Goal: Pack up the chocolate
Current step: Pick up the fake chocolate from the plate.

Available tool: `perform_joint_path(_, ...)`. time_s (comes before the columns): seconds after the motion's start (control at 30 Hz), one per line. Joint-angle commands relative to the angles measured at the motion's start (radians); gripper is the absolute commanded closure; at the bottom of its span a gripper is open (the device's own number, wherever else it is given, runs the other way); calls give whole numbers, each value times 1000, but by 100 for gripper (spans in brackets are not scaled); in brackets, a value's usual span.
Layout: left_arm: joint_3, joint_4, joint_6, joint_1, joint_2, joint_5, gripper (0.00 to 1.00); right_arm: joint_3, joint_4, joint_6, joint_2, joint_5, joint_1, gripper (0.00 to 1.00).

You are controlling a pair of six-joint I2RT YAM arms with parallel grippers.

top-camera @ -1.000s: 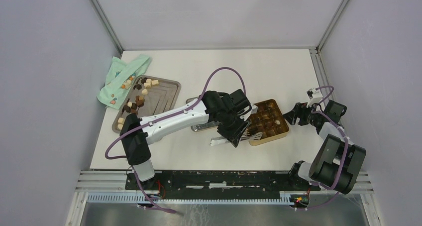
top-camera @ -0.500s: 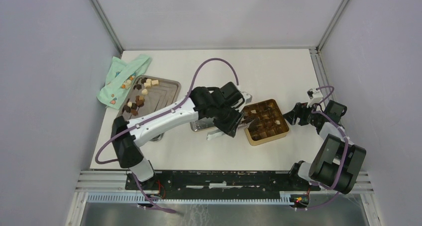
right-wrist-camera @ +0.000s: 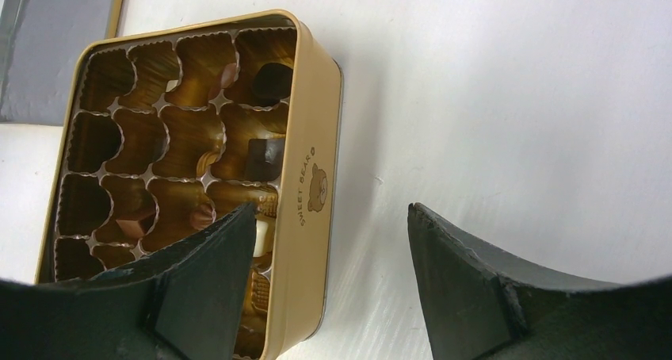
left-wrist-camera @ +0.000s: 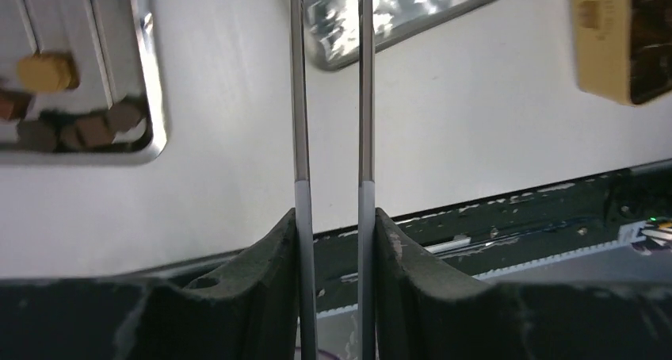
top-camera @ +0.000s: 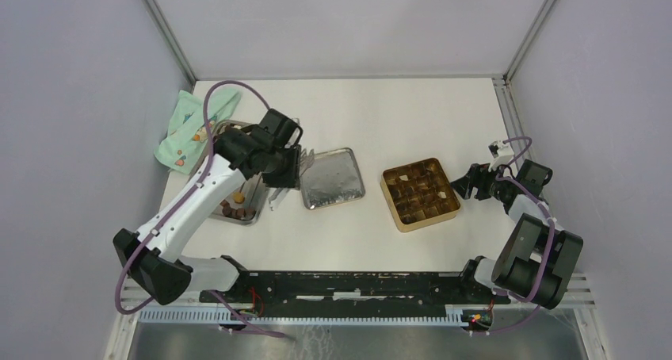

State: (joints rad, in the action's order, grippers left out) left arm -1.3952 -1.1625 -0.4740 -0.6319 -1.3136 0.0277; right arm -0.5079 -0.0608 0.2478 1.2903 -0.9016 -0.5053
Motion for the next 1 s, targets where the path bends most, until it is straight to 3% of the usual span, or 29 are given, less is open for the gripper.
perform_joint_path(0.0, 67, -142, -79, 118, 78, 119, 59, -1, 29, 21, -3, -36, -4, 24)
perform_joint_path(0.2, 149, -179, -41, 348, 140, 123, 59, -10, 18, 29, 3, -48, -4, 24)
perform_joint_path(0.33, 189, -172, -44, 425, 157, 150, 59, -14, 16, 28, 0, -58, -4, 24)
perform_joint_path(0.97, 271, -134, -23, 445, 93, 214, 52, -24, 6, 28, 25, -86, -4, 25)
